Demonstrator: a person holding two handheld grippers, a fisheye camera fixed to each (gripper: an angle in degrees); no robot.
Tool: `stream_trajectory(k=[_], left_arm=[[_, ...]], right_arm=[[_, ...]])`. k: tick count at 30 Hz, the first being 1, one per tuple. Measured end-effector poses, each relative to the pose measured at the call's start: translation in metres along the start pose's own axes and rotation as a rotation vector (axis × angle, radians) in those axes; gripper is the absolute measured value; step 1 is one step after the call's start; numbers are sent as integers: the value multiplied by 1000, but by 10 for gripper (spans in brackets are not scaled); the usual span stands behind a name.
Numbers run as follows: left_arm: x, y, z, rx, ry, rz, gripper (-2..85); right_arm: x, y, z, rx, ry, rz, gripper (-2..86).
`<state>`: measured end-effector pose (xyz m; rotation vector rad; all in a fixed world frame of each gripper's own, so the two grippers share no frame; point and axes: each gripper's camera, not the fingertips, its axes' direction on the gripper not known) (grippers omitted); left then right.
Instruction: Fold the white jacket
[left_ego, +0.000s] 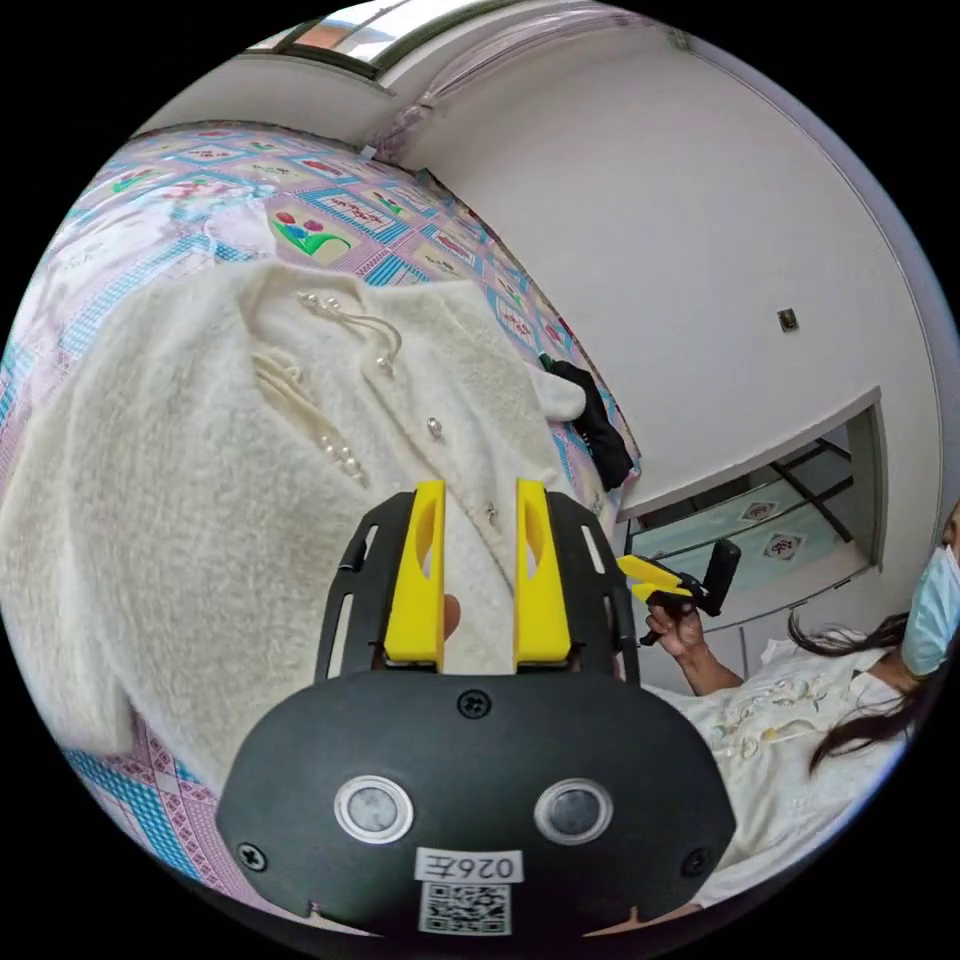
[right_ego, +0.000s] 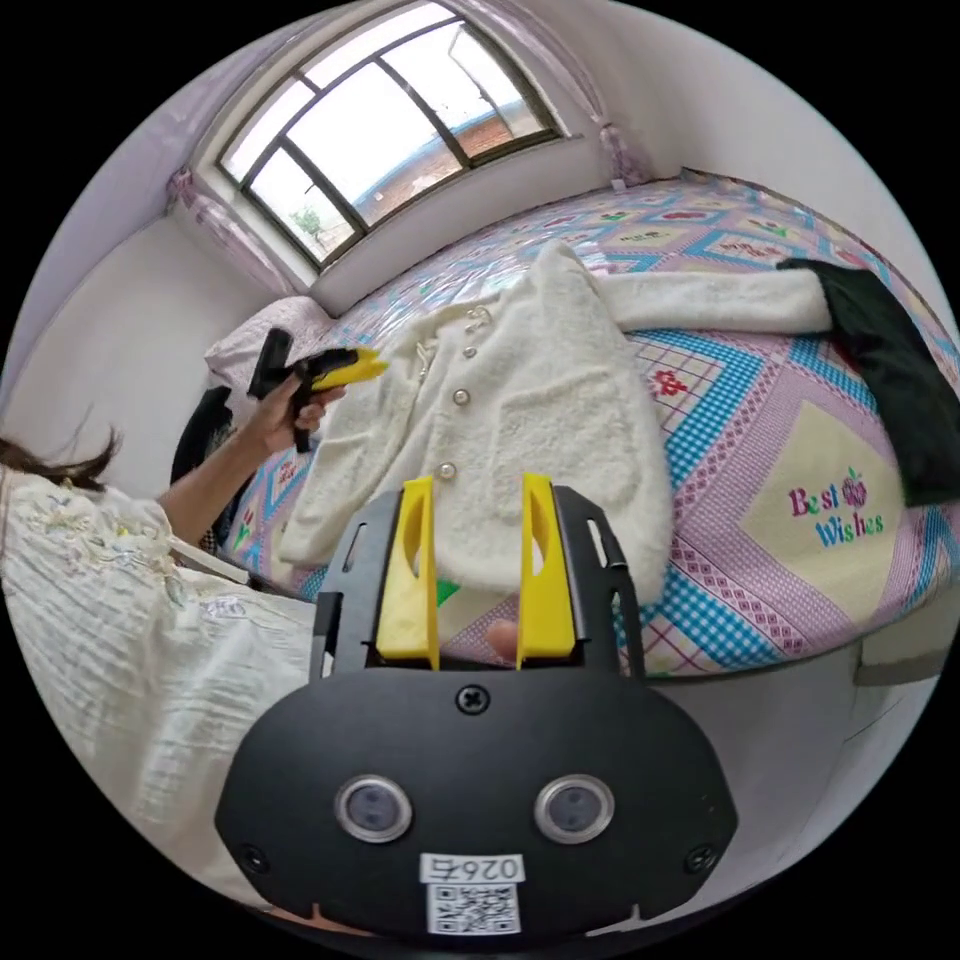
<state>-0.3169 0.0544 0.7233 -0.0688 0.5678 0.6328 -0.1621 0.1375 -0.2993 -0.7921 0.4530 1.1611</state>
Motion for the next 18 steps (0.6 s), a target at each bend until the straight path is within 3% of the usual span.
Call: stream_trajectory(k=[4, 9, 12, 14, 18], left_arm=[[-5, -62, 39, -80, -131, 8, 146], [-34, -105, 82, -161, -81, -121, 135], [-36, -108, 83, -74, 31, -137, 94], [-29, -109, 83, -17, 48, -100, 88], [-21, -123, 96, -40, 67, -31, 101]], right_arm=[[-57, 4, 28, -60, 60, -181, 146], [-90, 16, 73, -238, 120, -291, 101], [-70, 6, 27, -62, 158, -181, 71], [-19, -12, -14, 62, 249, -36, 67], [102, -55, -48, 131, 285, 215, 79]])
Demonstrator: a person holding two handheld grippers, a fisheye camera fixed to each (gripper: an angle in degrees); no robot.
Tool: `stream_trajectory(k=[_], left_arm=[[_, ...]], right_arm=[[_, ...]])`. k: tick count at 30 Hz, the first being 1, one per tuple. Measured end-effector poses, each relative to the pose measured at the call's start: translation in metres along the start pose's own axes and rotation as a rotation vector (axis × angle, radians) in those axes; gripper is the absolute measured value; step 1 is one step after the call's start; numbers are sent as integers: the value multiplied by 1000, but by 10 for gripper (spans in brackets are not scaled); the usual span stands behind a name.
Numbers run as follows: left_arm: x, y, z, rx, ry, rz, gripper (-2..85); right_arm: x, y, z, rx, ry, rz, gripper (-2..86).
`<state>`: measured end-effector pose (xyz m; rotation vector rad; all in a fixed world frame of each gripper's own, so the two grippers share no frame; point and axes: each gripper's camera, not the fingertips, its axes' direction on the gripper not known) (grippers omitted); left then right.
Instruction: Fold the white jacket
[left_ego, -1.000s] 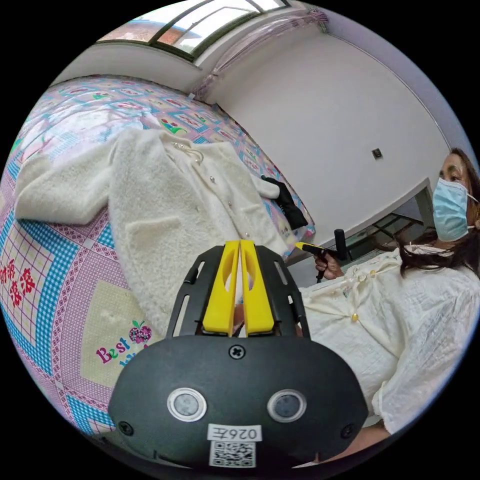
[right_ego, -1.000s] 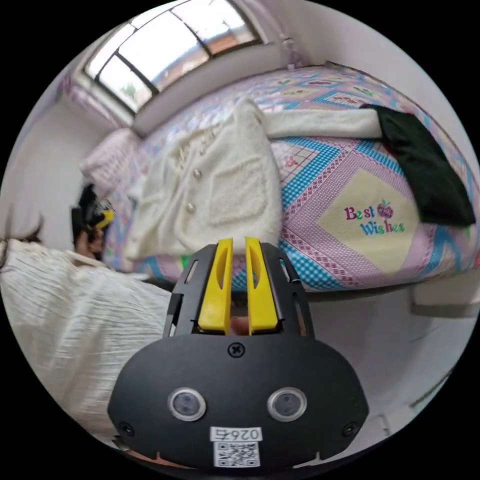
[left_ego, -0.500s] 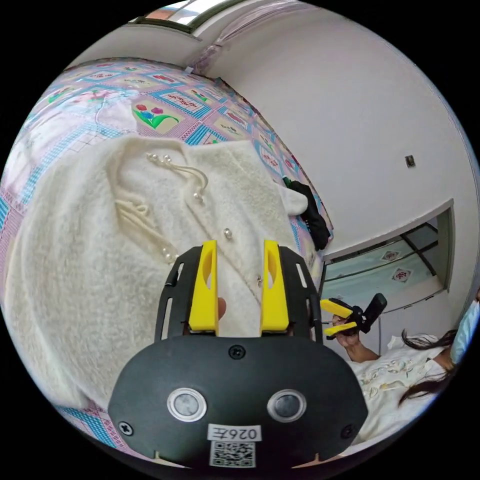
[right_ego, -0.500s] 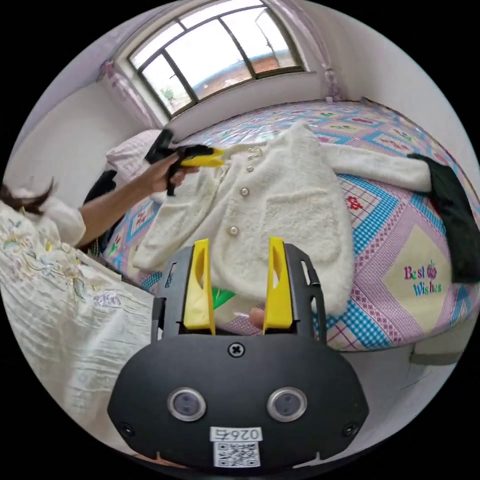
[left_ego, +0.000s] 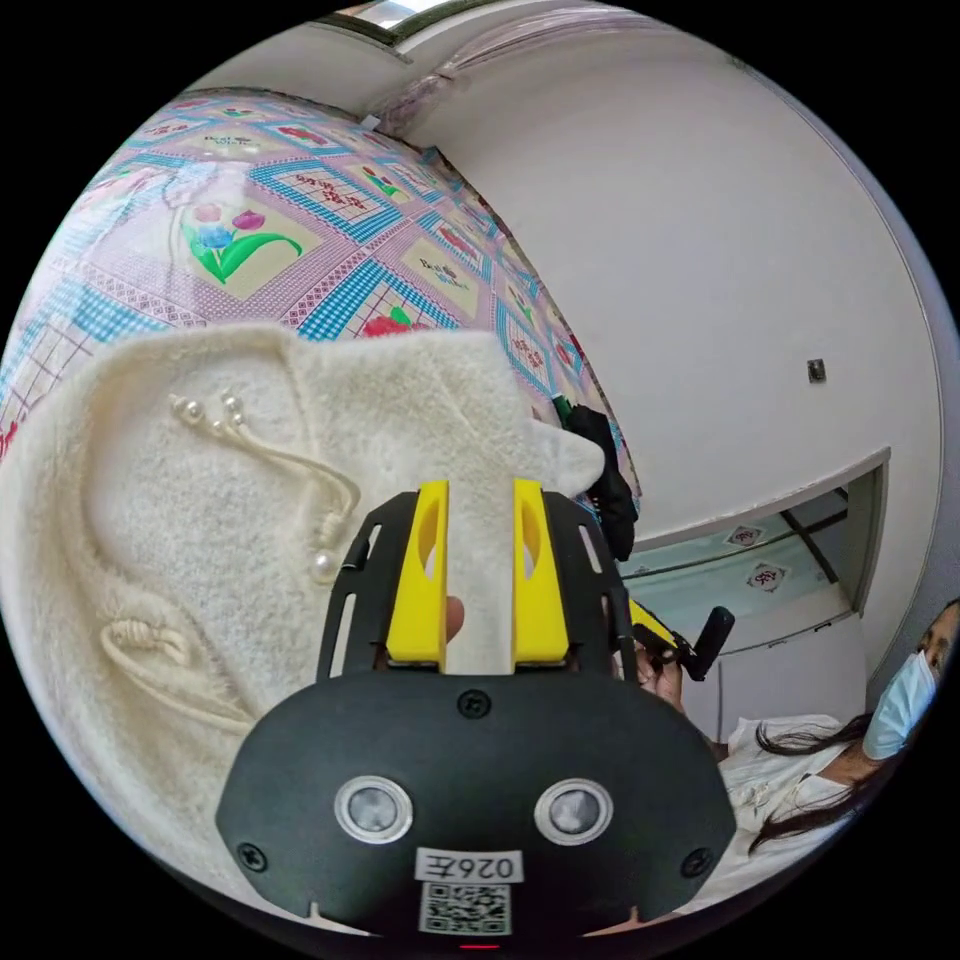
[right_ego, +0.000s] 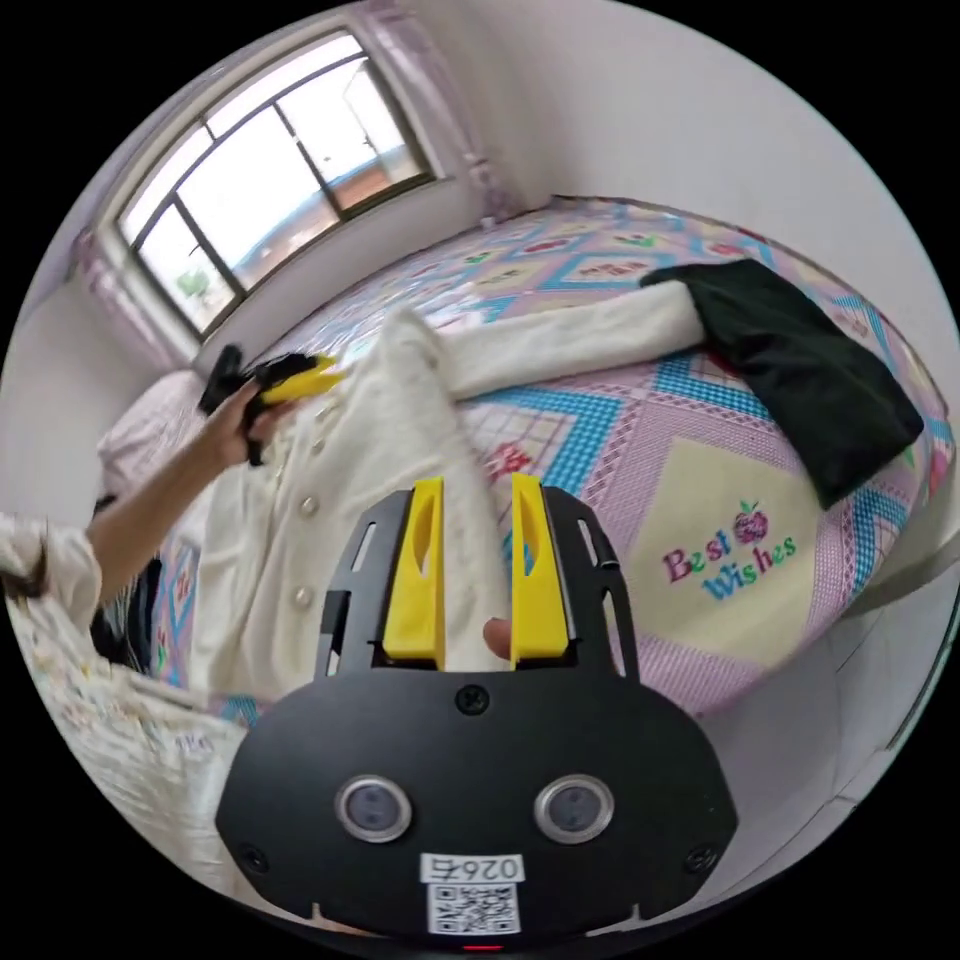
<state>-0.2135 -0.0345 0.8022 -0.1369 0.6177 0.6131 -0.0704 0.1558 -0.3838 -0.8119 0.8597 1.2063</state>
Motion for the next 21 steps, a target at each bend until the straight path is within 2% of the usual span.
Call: stream_trajectory(k=[5, 8, 11, 12, 14, 16, 17, 18, 20, 21], left_arm=[[20, -19, 11, -6, -46, 95, 122], [51, -46, 29, -38, -140, 230, 132], [92, -81, 76, -137, -286, 420, 149], [106, -93, 105, -195, -338, 491, 145], [120, -108, 157, -330, -401, 558, 107], [120, -113, 232, -611, -447, 552, 7], [120, -111, 246, -663, -461, 555, 3], [125, -109, 262, -681, -453, 580, -3], [142, -115, 260, -588, -299, 593, -6], [155, -125, 244, -468, -159, 585, -6]], right_arm=[[129, -103, 53, 40, -36, 324, 114], [170, -134, 75, 66, 8, 478, 114], [182, -153, 84, 113, 90, 542, 99], [182, -157, 86, 116, 102, 546, 95], [172, -179, 98, 48, 208, 484, 34], [160, -190, 101, 17, 204, 384, 1], [150, -194, 89, 36, 187, 319, -6], [145, -195, 79, 57, 166, 288, -7], [128, -201, 18, 177, 115, 183, -9], [124, -203, -2, 218, 128, 152, -8]])
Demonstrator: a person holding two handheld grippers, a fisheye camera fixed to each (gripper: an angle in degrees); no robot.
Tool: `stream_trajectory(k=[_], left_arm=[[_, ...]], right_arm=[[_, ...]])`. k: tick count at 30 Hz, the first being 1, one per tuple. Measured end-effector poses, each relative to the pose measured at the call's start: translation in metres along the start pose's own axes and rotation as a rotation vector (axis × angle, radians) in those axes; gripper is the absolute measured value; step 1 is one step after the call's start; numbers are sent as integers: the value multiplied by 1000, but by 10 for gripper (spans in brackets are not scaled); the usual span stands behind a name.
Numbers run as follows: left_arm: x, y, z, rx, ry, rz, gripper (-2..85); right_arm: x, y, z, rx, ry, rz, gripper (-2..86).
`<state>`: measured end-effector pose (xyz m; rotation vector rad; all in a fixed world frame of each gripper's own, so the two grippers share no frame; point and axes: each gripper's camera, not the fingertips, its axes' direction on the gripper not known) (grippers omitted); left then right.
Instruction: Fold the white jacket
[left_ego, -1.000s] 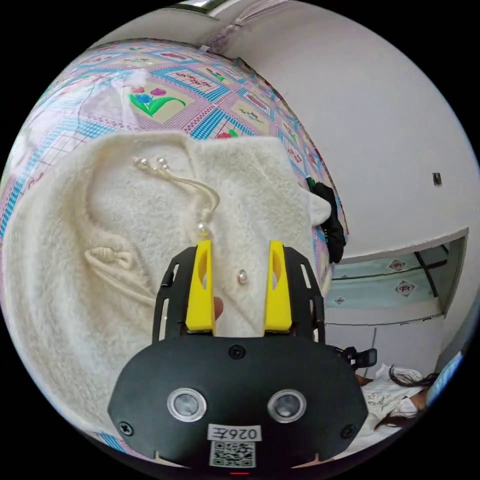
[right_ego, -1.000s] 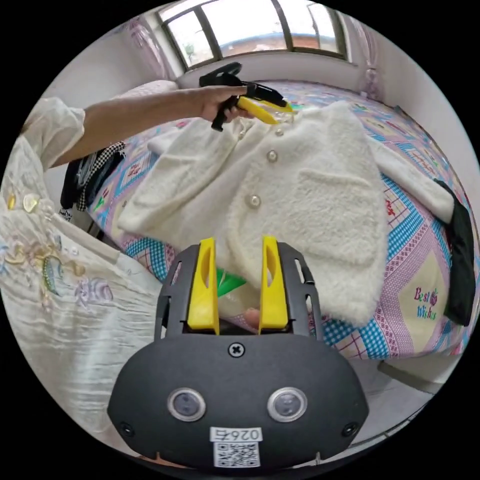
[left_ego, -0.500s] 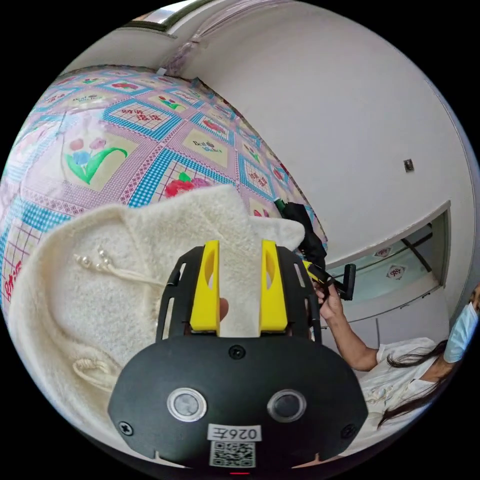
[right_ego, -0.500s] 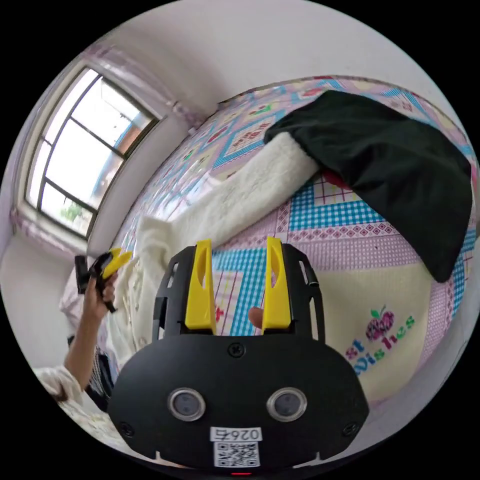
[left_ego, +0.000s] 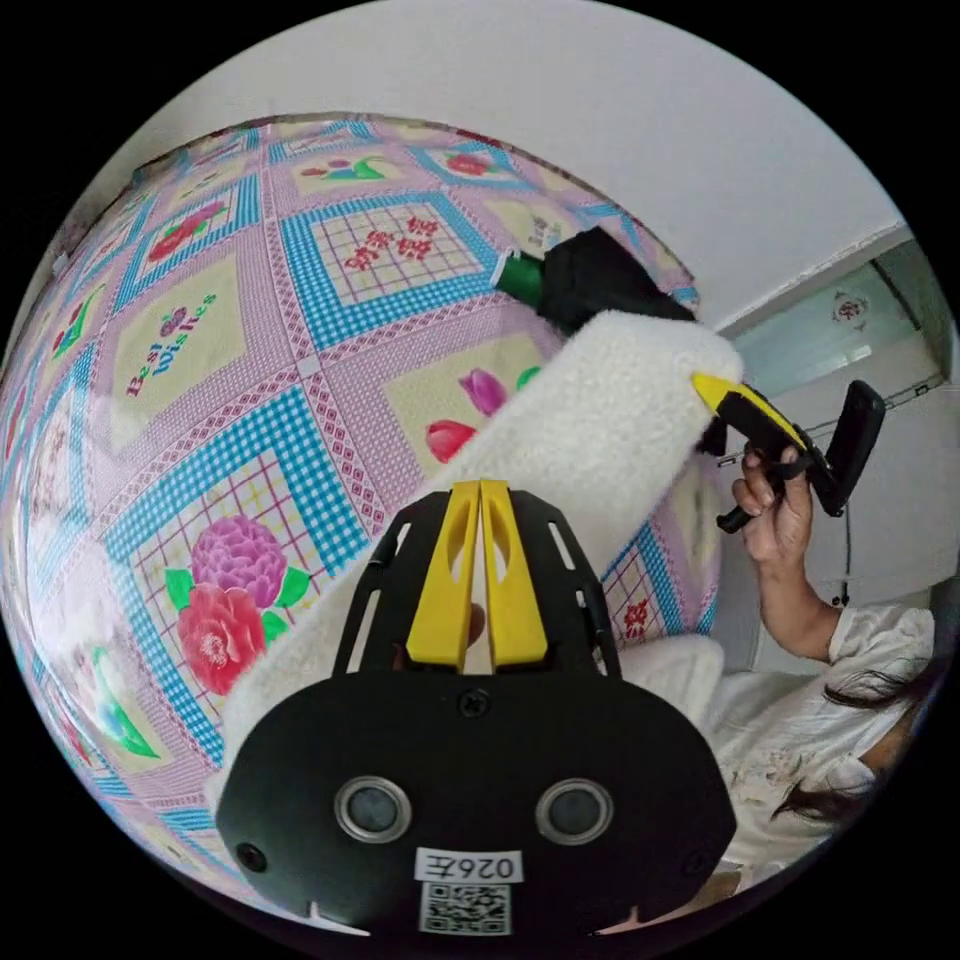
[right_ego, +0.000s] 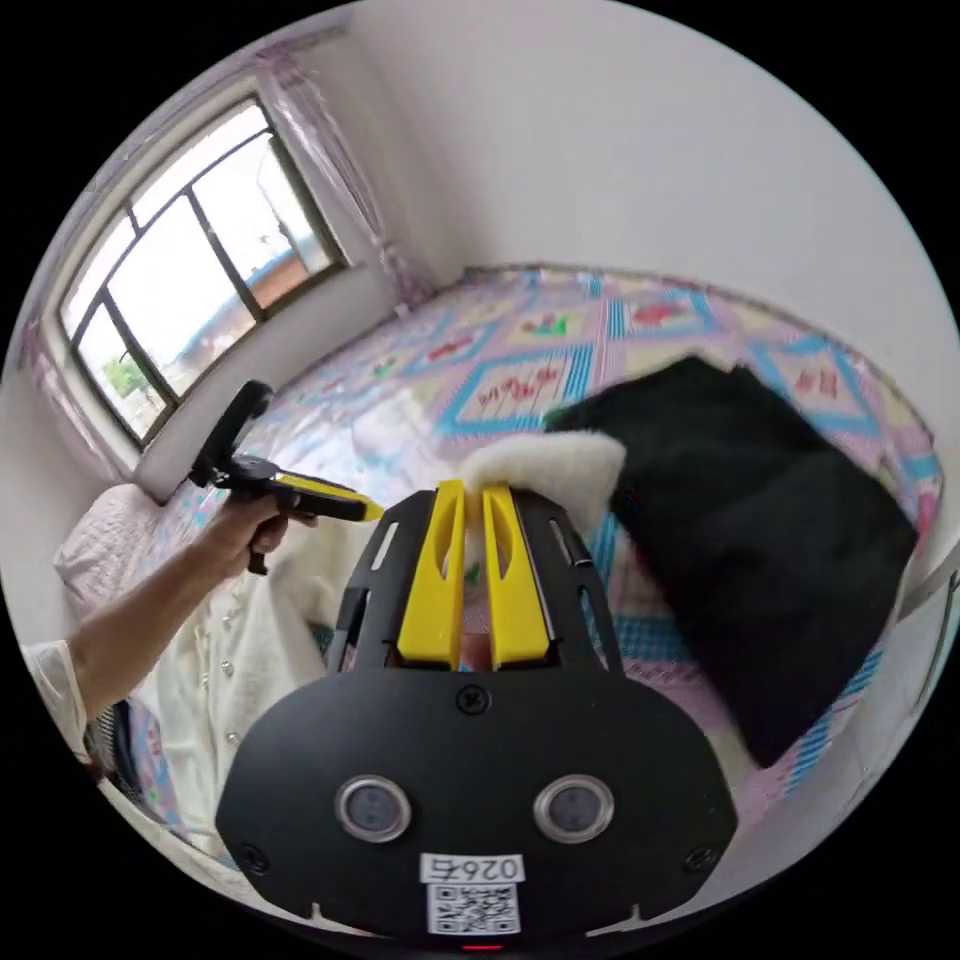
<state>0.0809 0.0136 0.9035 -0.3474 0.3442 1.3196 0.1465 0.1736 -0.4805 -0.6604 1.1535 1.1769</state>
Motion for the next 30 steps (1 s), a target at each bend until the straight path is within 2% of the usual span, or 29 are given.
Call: stream_trajectory(k=[1, 2, 4, 7, 10, 12, 15, 17, 20, 22, 27, 30], left_arm=[[3, -2, -26, 144, 74, 9, -5], [5, -1, -40, 202, 93, 15, -4], [6, 17, -88, 332, 54, 23, 6], [-6, 65, -118, 279, -83, -28, 58], [-24, 139, -120, 214, -116, -142, 89], [-36, 186, -111, 180, -97, -243, 103], [-52, 243, -88, 183, 21, -411, 128], [-53, 257, -71, 164, 46, -469, 136], [-40, 253, -51, 121, -44, -477, 119], [-29, 236, -37, 49, -129, -472, 11], [-3, 199, -20, -112, -338, -387, -1], [5, 211, -41, -45, -366, -428, -2]], right_arm=[[0, -13, -38, 94, 54, -36, -6], [5, -27, -69, 180, 132, -68, 2], [18, -49, -79, 202, 204, -161, 34], [74, -69, -59, -5, 161, -84, 107], [95, -21, -97, 73, 116, 3, 112], [79, 20, -115, 80, 86, -30, 103], [9, 100, -128, 27, -47, -163, 94], [-69, 168, -124, -90, -153, -302, 92], [-150, 240, -128, -185, -301, -401, 91], [-188, 273, -130, -232, -378, -462, 90], [-268, 339, -110, -377, -465, -668, 72], [-290, 383, -56, -623, -494, -725, 65]])
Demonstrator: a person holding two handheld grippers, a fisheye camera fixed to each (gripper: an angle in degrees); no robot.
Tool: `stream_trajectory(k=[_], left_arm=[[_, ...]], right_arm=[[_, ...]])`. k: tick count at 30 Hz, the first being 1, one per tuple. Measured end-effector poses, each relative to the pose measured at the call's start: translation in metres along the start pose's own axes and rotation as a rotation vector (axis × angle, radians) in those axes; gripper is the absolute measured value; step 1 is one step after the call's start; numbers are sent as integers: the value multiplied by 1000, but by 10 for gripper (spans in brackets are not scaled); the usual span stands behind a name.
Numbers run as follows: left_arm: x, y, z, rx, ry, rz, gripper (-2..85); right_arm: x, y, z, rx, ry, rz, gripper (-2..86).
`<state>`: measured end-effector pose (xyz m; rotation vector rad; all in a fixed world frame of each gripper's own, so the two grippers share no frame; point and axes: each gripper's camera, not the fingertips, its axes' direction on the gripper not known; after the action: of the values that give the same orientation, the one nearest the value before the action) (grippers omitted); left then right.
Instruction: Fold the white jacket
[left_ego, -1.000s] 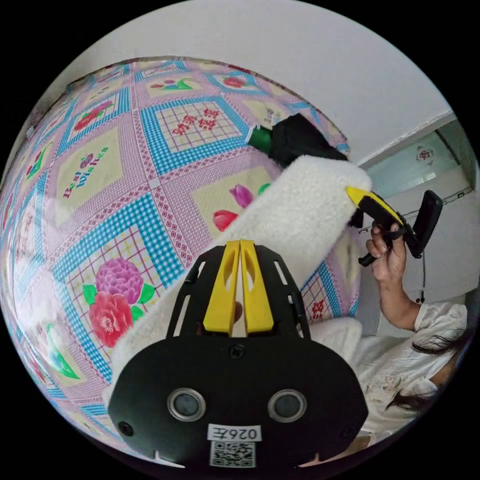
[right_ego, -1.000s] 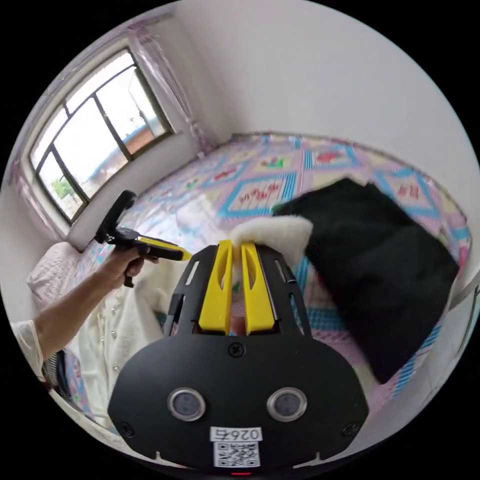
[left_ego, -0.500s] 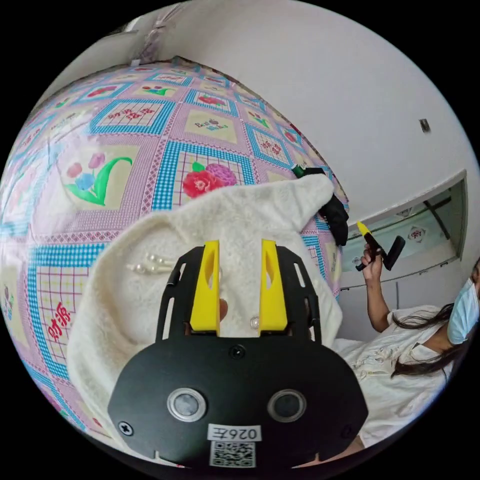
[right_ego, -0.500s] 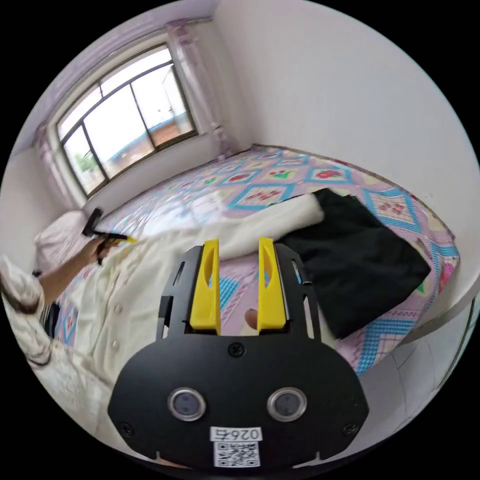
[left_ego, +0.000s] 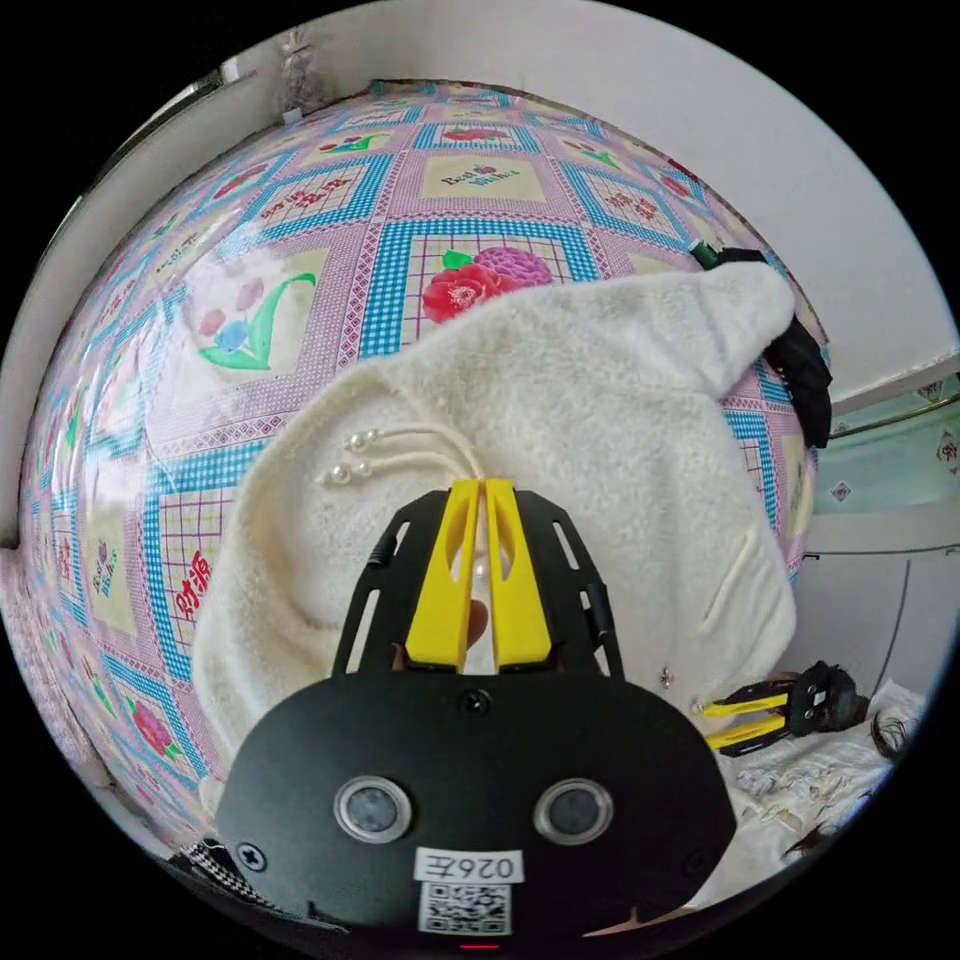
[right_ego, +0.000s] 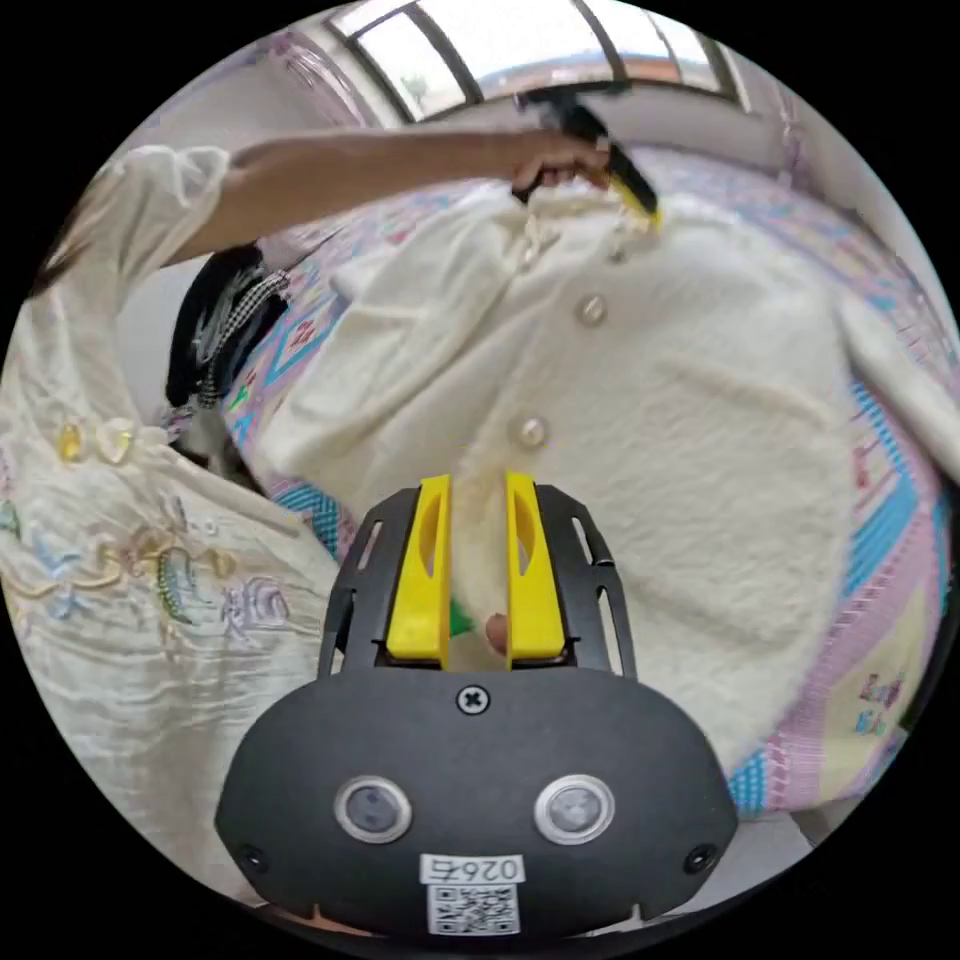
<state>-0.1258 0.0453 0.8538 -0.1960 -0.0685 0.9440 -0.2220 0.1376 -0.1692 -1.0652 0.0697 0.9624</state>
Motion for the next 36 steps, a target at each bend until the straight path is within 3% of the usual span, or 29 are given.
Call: stream_trajectory(k=[2, 6, 10, 15, 20, 22, 24, 26, 28, 32, 36], left_arm=[[-10, 21, -17, 75, 72, -18, -3], [-34, 87, -48, 180, 74, -80, 11], [-52, 129, -52, 175, 74, -140, 107], [-36, 113, -29, 50, 66, -98, 173], [14, 86, -11, -139, -253, 59, 107], [42, 87, -35, 9, -297, 128, 36], [53, 81, -44, 87, -299, 142, 36], [51, 62, -36, 44, -232, 146, 90], [27, 33, -13, -69, -12, 66, 167], [-10, 15, -23, 8, 174, -61, 168], [-27, 5, -26, -70, 75, 6, 76]], right_arm=[[8, 8, -3, 81, -99, 85, 65], [6, 9, -24, 118, -34, 85, 53], [5, -15, -33, 155, -75, 37, 60], [-2, -59, 1, 105, -102, -7, 65], [11, -63, -5, 136, 8, 106, 68], [24, -48, -18, 147, 67, 144, 73], [38, -34, -24, 137, 112, 156, 87], [51, -29, -10, 32, 174, 136, 90], [52, -32, -16, 50, 241, 125, 79], [70, -51, -26, 12, 311, 114, 61], [85, -62, -37, 13, 378, 106, 14]])
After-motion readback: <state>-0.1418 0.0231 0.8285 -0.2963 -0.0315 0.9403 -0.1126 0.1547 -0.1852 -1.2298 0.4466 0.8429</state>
